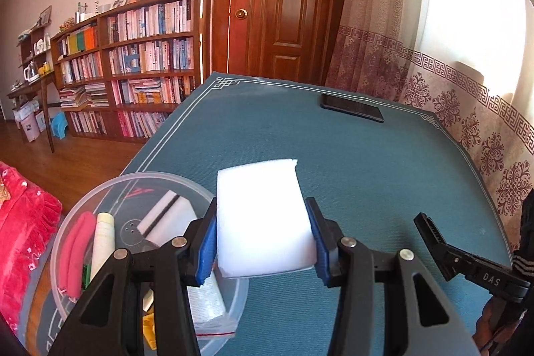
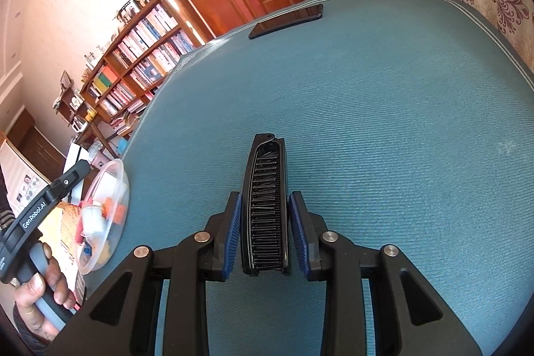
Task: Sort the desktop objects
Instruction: 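Carry the sponge block and comb over the clear bowl with both tools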
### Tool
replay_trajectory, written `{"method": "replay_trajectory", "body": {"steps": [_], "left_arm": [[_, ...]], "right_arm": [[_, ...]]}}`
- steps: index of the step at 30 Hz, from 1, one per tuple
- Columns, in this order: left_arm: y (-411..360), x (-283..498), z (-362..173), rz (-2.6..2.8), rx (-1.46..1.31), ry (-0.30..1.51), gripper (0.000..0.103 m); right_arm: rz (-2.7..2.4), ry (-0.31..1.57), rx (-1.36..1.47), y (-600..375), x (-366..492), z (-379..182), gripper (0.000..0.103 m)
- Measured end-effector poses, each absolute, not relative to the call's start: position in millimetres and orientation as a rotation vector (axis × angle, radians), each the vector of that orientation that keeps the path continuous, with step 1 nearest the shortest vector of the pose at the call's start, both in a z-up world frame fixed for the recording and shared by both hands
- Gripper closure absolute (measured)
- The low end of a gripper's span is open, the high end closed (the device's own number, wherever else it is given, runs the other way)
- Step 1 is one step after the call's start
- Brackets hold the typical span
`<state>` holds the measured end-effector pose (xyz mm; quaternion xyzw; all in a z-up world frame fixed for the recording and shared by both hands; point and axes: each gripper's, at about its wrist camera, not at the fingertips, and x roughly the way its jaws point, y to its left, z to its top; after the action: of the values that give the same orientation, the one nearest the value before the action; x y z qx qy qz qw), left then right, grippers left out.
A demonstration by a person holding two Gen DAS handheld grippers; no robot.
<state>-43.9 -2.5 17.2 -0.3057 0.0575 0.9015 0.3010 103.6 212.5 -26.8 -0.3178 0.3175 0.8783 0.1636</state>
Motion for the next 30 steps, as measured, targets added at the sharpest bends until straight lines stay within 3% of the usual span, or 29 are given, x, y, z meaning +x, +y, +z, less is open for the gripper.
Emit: {"method": "replay_trajectory", "body": {"steps": [30], "left_arm": [[-136.1, -105.3, -10.2, 2.583, -0.932, 0.053, 0.051]], "right_arm": [[2.813, 0.718, -1.029, 92.5, 4.8, 21.1, 0.071]]}}
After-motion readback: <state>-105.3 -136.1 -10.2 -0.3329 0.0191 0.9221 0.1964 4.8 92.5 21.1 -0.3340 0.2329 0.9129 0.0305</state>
